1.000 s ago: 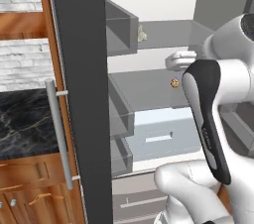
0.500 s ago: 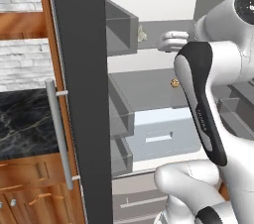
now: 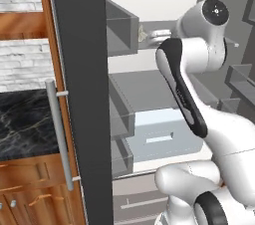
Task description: Retrieve the bottle and the shaker from the cabinet and place them next to the mixing bowl on the counter. Then add garlic from the fridge to the mixing bowl.
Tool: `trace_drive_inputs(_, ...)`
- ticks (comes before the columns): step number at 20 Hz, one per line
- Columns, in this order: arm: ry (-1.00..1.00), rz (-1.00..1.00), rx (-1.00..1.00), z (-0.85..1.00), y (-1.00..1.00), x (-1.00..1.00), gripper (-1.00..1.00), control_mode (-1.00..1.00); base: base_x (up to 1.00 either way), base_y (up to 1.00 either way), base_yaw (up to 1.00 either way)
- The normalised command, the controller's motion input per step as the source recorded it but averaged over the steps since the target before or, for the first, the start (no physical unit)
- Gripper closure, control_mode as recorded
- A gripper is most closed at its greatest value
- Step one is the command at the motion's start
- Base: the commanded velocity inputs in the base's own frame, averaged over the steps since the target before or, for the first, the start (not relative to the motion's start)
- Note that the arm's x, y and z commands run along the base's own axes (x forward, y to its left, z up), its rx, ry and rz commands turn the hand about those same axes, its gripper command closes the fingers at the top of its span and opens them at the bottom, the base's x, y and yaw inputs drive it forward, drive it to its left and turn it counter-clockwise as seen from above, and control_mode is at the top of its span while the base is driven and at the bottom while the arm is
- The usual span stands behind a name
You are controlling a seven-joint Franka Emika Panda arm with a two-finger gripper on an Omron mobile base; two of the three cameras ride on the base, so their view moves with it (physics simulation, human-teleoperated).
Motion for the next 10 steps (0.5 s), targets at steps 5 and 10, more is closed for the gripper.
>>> trace_drive_inputs(5,0.04,0.00,0.00,0.00,0.25,0.77,-1.00,-1.00,0.00,0.00,0.00)
trace_drive_inputs(10,0.03,0.00,0.00,0.00,0.28,0.63,-1.00,-1.00,0.00,0.00,0.00)
